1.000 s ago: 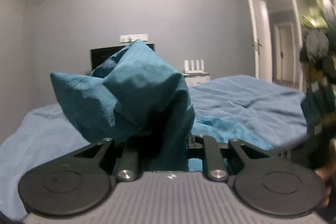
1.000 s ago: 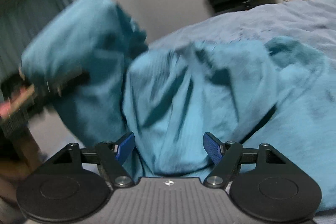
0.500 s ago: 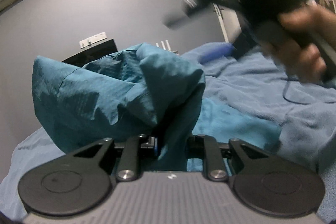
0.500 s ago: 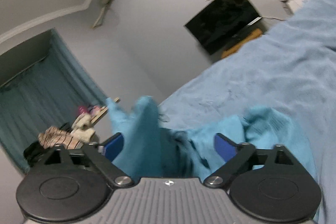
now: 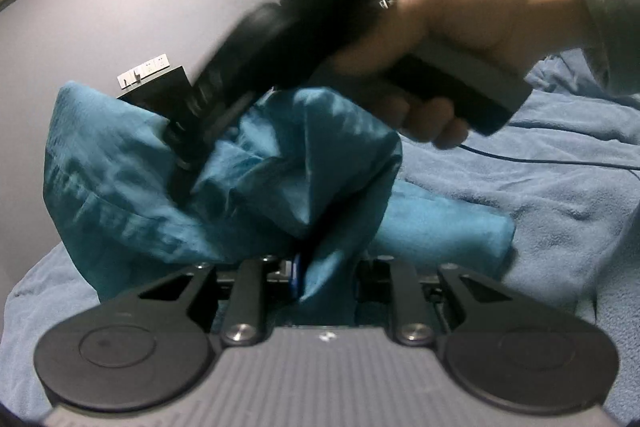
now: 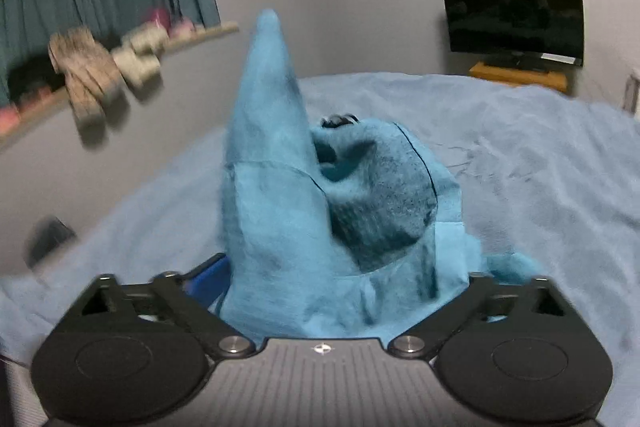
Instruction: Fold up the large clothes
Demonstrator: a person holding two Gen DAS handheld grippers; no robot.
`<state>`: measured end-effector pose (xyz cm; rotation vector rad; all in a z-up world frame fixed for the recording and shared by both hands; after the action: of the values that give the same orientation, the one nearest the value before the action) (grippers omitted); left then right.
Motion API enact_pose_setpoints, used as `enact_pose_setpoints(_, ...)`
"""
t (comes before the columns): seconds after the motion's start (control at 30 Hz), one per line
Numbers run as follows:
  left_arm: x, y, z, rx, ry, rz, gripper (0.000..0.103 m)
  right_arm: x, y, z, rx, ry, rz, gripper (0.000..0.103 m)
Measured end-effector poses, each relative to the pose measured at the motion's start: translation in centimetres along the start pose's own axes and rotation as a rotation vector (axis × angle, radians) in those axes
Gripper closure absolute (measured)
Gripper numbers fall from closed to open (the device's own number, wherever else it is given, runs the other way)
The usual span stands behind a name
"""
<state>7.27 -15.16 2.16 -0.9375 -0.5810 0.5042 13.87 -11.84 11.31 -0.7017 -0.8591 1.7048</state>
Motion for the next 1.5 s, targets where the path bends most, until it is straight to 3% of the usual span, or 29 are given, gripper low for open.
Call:
enact_pose_setpoints(0.07, 0.0, -0.6, 0.4, -0.012, -0.005, 0.006, 0.083, -0.8, -0.2, 0.3, -0.045, -0.009, -0.041, 0.077)
enact_pose_setpoints(0.1, 0.1, -0.8, 0.9, -0.025, 0.007, 0.017, 0.081, -1.5, -0.1, 0.6, -0.069, 0.000, -0.072, 0.082)
enact_pose_setpoints(0.3, 0.9, -2.0, 5.5, -0.175, 0.186, 0.161, 0.076, -6.5, 2.2, 2.5, -0.125, 0.041, -0.220, 0.090)
enact_pose_setpoints(0.43, 3.4, -2.5, 8.0, -0.291, 0.253, 0.290, 0.076, -9.0, 4.5, 3.0, -0.108, 0.085, -0.256, 0.092)
enact_pose_setpoints(0.57, 7.1, -1.7, 6.8, -0.181, 0.040, 0.278, 0.076, -11.4, 6.2, 3.5, -0.101, 0.110, -0.282, 0.093)
enact_pose_setpoints(0.73, 10.8, -0.3, 4.0, -0.048, -0.087, 0.337, 0.076, -13.1, 8.3, 1.6, -0.083, 0.137, -0.295, 0.096)
enact_pose_setpoints(0.87, 11.3, 1.1, 1.0, 0.066, -0.119, 0.346, 0.076, -15.1, 11.0, 1.9, -0.063, 0.140, -0.341, 0.100)
enact_pose_setpoints(1.03, 10.3, 0.5, -2.2, 0.089, -0.112, 0.303, 0.073, -15.4, 12.2, 1.2, -0.045, 0.119, -0.359, 0.099)
enact_pose_setpoints(1.17, 9.0, -0.7, -3.1, 0.092, -0.081, 0.277, 0.073, -16.0, 11.6, 1.5, -0.056, 0.093, -0.375, 0.081)
enact_pose_setpoints(1.2, 8.8, -0.9, -3.3, 0.093, -0.079, 0.269, 0.073, -16.4, 11.2, 1.4, -0.068, 0.081, -0.386, 0.057)
enact_pose_setpoints(1.27, 8.6, -1.1, -3.7, 0.089, -0.078, 0.267, 0.073, -17.1, 10.1, 2.0, -0.112, 0.072, -0.406, 0.027)
enact_pose_setpoints(1.33, 8.5, -1.1, -4.0, 0.088, -0.080, 0.261, 0.073, -17.5, 8.9, 2.3, -0.144, 0.050, -0.416, 0.017)
enact_pose_setpoints(1.5, 8.3, -1.1, -4.3, 0.091, -0.085, 0.257, 0.073, -16.3, 5.5, 0.9, -0.156, -0.013, -0.364, 0.007)
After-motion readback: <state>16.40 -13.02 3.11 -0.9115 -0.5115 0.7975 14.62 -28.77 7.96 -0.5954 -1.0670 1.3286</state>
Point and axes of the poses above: each gripper's, at about its wrist camera, not at the fingertips, and z roughly against the way its jaws point, x to its left, y to its underside, the point moved 10 cm from there along -z, roughly the way its jaws point, and after that the axes turned 14 degrees about y, right-handed, at the moved point
